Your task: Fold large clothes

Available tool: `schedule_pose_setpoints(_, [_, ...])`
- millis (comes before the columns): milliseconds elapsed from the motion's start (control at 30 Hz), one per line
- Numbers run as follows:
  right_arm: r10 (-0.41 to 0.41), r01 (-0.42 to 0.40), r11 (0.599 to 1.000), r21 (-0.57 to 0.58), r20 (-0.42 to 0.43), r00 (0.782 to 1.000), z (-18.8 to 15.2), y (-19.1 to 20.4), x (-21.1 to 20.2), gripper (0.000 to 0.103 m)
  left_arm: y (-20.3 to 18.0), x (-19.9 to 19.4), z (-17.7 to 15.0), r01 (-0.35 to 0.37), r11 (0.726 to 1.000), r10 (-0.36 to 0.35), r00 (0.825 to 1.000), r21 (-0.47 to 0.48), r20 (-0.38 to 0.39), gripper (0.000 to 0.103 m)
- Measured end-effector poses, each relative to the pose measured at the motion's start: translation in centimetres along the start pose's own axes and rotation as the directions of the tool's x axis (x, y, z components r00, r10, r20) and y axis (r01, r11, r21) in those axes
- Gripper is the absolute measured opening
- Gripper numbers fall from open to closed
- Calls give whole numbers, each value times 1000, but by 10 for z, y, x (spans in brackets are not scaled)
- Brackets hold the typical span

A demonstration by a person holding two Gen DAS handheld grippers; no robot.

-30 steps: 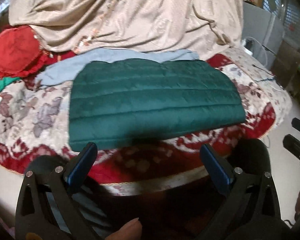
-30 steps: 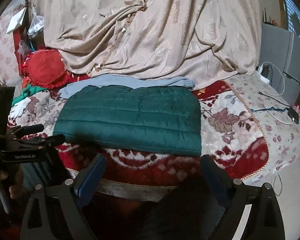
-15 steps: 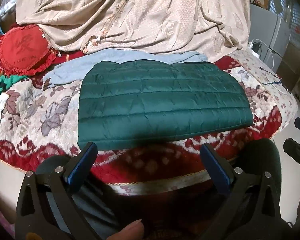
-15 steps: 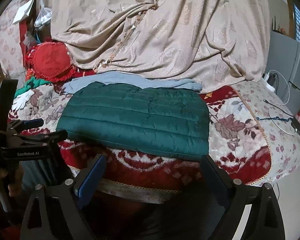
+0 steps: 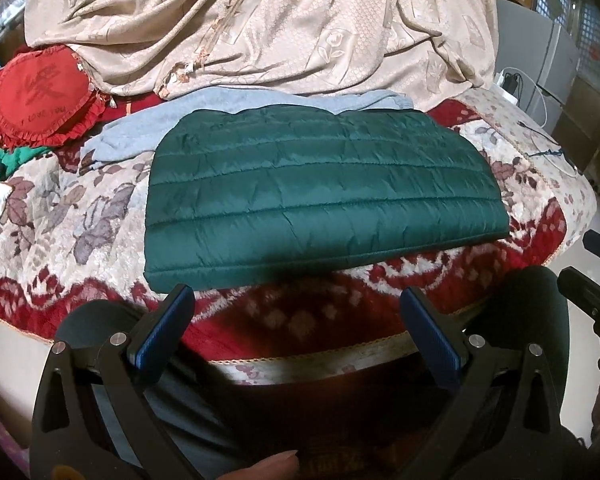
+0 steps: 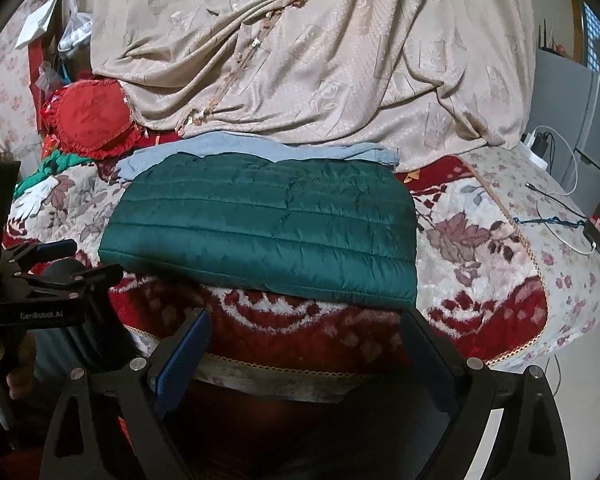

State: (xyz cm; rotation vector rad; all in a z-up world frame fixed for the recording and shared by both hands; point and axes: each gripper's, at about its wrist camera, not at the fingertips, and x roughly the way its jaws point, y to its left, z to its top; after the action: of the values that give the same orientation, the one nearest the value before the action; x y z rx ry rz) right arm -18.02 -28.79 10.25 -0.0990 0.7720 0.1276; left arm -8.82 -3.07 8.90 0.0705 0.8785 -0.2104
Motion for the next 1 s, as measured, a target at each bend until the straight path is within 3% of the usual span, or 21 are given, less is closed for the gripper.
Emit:
schedule_pose_setpoints(900, [39, -39, 999, 9, 15, 999, -3, 3, 1, 93, -2, 5, -6, 13, 1000, -13, 1000, 4, -18, 103])
schedule_pose_setpoints(1000, [39, -40, 999, 7, 16, 999, -3, 3, 1, 93, -2, 4, -8, 42, 999, -42, 999, 4, -10, 103])
